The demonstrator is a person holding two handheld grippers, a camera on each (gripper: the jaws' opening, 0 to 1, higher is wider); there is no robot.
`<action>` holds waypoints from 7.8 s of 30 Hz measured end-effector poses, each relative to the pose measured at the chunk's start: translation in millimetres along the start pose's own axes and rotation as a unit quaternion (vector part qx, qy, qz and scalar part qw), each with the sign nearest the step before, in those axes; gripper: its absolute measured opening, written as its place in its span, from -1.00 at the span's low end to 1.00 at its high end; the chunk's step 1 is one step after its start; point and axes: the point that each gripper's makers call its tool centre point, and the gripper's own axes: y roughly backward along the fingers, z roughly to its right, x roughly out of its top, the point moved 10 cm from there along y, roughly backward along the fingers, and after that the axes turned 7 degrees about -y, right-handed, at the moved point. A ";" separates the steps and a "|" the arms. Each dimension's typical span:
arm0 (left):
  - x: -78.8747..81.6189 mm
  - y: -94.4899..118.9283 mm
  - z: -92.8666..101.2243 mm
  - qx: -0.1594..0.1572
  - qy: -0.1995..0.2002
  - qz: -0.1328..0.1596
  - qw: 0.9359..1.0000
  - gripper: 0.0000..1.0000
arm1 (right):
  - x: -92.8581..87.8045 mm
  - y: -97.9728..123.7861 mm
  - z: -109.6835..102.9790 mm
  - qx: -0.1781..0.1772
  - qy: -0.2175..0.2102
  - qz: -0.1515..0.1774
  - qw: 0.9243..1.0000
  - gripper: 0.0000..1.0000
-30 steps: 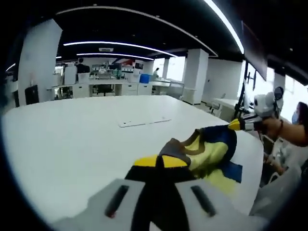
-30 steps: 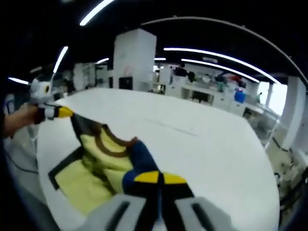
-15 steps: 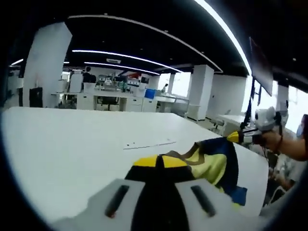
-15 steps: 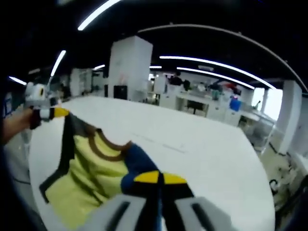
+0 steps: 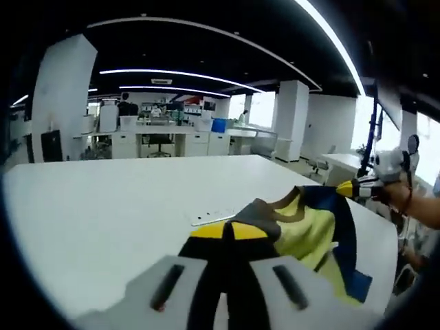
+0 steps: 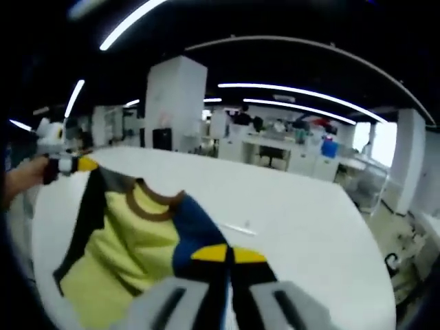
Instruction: Fold the garment on the visible template until the final outline fits inside the template.
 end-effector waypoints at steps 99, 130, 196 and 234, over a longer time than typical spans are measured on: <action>7.6 79.1 175.3 -0.065 -0.010 -0.049 0.997 0.32 | -100.9 81.2 -68.9 0.098 -0.101 -0.131 0.981 0.51; -100.9 90.4 93.3 0.106 -0.068 -0.161 0.979 -0.38 | -130.1 75.9 -93.5 0.090 -0.109 -0.128 0.982 -0.21; -145.6 102.1 69.1 0.110 0.019 -0.226 0.968 -1.00 | -141.2 90.9 -81.6 0.012 -0.048 -0.130 0.990 -1.00; -123.7 101.6 -65.7 0.192 0.056 -0.209 0.957 -1.00 | -92.7 77.7 92.7 -0.171 -0.011 -0.165 0.971 -1.00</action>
